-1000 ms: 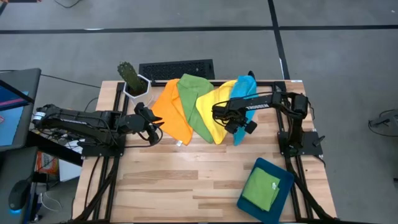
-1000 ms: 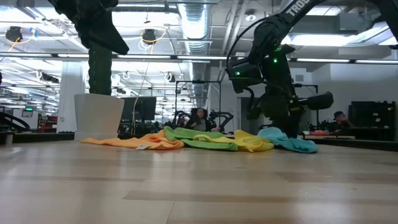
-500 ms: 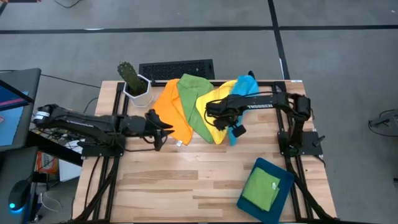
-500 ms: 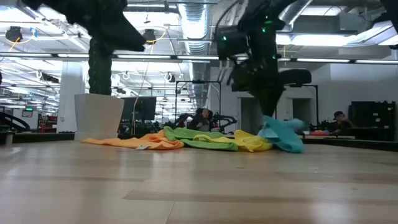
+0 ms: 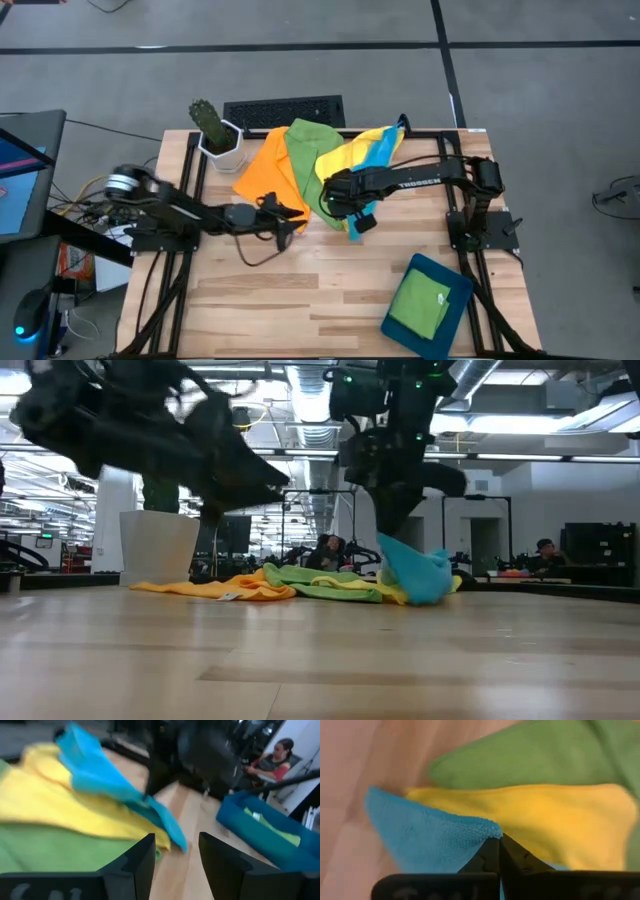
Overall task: Fold microfiber towels
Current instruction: Fold the blue microfiber towel
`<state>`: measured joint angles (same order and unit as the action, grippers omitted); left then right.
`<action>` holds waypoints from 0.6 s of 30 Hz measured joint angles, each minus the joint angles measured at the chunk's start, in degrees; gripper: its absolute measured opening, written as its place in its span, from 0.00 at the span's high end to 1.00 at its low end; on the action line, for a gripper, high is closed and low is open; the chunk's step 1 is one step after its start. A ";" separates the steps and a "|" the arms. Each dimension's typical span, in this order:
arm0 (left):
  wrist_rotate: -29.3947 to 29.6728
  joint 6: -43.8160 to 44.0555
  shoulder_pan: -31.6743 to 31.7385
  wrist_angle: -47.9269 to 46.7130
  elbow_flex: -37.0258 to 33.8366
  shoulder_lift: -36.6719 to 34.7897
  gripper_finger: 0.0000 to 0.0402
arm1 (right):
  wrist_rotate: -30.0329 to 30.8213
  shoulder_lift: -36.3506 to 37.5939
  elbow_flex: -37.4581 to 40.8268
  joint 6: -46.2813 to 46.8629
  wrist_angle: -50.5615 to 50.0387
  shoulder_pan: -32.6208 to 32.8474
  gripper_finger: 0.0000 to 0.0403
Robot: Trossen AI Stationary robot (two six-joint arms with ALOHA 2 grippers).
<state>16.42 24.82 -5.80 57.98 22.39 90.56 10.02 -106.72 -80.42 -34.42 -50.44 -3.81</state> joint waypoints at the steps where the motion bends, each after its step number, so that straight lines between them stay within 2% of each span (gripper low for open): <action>1: -1.00 0.68 0.00 0.45 1.37 2.88 0.64 | 0.81 0.00 -0.07 0.71 1.02 -0.02 0.95; 5: -4.42 1.87 0.00 3.02 6.75 11.24 0.64 | 2.01 0.00 -1.54 3.19 1.77 -0.50 0.95; 8: -5.13 2.41 0.01 3.27 10.02 14.38 0.64 | 2.14 0.00 -3.20 4.51 2.03 -0.47 0.96; 14: -5.27 3.32 0.98 2.88 13.11 16.53 0.64 | 2.11 0.00 -5.87 5.52 3.05 -0.28 0.95; 18: -5.35 3.46 2.00 -1.01 13.27 16.44 0.64 | 2.10 0.00 -6.37 5.17 3.08 -0.01 0.96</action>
<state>11.08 28.28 -3.80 56.97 35.66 107.00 12.12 -106.72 -86.78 -29.25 -47.37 -3.82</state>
